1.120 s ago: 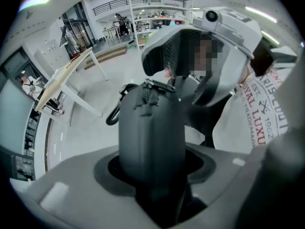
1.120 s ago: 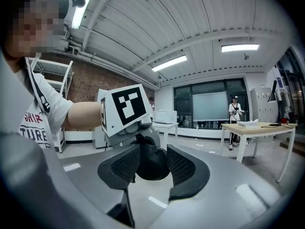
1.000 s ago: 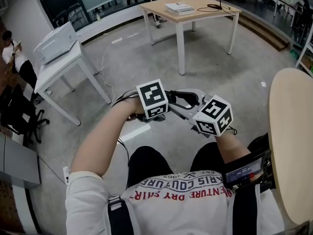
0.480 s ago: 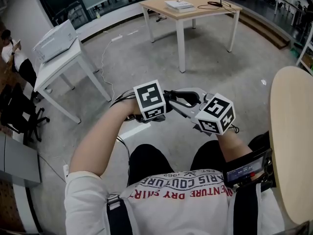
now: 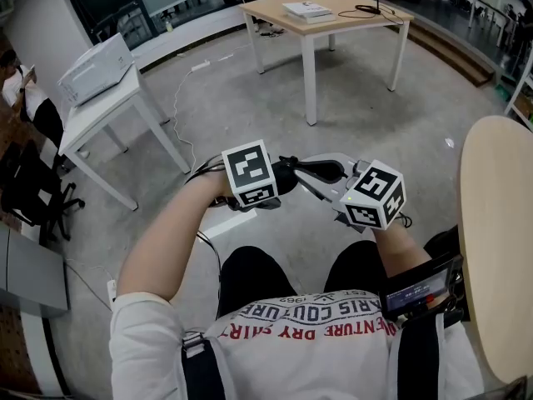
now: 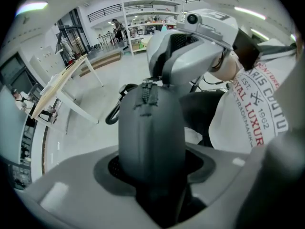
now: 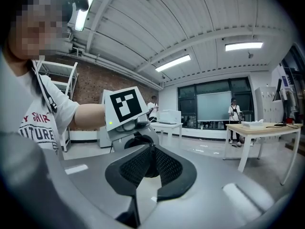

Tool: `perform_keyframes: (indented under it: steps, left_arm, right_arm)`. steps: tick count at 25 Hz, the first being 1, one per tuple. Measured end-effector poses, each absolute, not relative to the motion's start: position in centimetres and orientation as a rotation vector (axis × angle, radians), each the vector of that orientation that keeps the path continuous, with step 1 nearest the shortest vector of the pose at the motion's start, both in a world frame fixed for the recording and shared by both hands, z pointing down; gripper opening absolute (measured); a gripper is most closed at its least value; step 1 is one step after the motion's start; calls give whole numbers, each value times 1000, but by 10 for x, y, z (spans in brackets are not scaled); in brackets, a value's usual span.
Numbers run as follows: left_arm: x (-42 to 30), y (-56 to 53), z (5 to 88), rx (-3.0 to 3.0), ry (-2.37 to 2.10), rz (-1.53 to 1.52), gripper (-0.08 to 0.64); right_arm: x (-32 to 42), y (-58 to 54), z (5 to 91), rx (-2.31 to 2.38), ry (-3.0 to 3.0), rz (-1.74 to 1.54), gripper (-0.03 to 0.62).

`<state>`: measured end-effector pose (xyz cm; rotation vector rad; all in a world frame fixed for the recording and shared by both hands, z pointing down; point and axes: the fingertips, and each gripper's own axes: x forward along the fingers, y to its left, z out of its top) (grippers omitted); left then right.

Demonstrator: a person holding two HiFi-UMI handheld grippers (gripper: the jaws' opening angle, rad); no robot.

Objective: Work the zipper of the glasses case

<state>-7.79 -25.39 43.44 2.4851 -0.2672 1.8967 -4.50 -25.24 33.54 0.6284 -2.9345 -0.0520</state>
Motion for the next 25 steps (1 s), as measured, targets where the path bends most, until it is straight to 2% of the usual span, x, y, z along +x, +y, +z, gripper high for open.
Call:
perform_keyframes:
  steps: [13,25]
  left_arm:
    - [-75,-250,433,2558,-190,1956,253]
    - [-68,-242,430,2706,-102,1873,250]
  right_arm:
    - [-44,-246,334,566,-2968,-44,28]
    - [-43,-235,330,419,-2984,-59,20]
